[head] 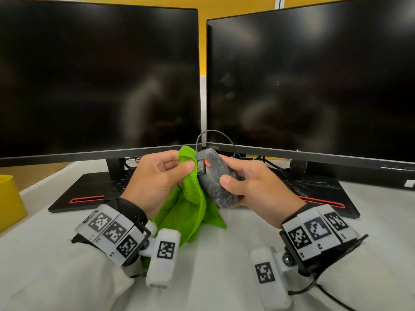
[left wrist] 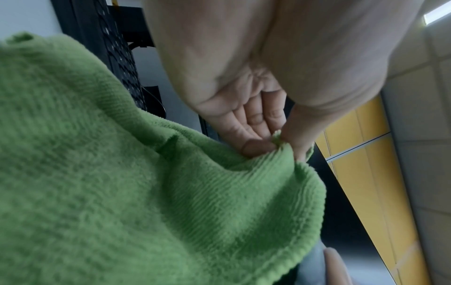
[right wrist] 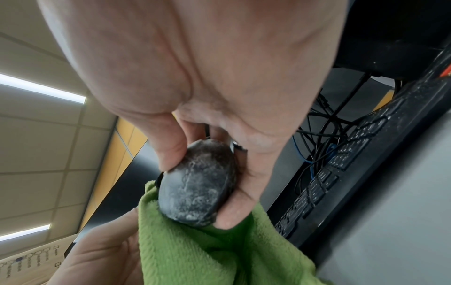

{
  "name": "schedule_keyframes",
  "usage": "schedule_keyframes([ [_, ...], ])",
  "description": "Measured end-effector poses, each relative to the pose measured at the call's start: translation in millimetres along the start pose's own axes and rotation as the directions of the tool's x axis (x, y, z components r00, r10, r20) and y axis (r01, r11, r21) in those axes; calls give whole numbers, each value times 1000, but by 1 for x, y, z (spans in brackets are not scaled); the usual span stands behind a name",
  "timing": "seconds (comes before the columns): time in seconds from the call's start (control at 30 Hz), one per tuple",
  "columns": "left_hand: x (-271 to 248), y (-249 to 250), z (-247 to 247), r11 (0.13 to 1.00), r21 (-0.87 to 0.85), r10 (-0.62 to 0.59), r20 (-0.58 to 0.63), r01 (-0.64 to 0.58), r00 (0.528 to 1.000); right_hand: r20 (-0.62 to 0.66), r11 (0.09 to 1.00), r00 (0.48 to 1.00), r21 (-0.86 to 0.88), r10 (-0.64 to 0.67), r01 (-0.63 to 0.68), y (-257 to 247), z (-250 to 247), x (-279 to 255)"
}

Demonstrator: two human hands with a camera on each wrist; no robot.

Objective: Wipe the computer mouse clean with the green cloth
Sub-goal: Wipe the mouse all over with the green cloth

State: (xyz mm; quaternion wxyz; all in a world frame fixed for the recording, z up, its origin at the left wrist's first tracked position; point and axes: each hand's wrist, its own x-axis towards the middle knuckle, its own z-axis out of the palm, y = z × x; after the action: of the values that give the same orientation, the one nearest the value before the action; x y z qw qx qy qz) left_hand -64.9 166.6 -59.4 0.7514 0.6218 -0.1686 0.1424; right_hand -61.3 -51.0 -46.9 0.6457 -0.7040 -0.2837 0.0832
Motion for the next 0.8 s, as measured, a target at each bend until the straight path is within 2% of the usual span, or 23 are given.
schedule_keyframes([
  [0.17,-1,1,0,999,-49,8,83,-4,996,9,998,1000,65,-25,24,-3,-5,0],
  [0.4,3,7,-5,984,-177,41,26,-35,999,-17,993,999,110,-50,52,-9,-10,-2],
  [0.5,0,6,4,994,-99,46,68,-39,997,6,995,998,86,-55,54,-7,-6,-2],
  [0.67,-3,4,12,999,45,17,28,-18,999,38,997,997,50,-63,61,-7,0,-3],
  [0.8,-5,10,13,997,78,-7,26,5,1000,46,998,998,39,-45,43,-5,4,-3],
])
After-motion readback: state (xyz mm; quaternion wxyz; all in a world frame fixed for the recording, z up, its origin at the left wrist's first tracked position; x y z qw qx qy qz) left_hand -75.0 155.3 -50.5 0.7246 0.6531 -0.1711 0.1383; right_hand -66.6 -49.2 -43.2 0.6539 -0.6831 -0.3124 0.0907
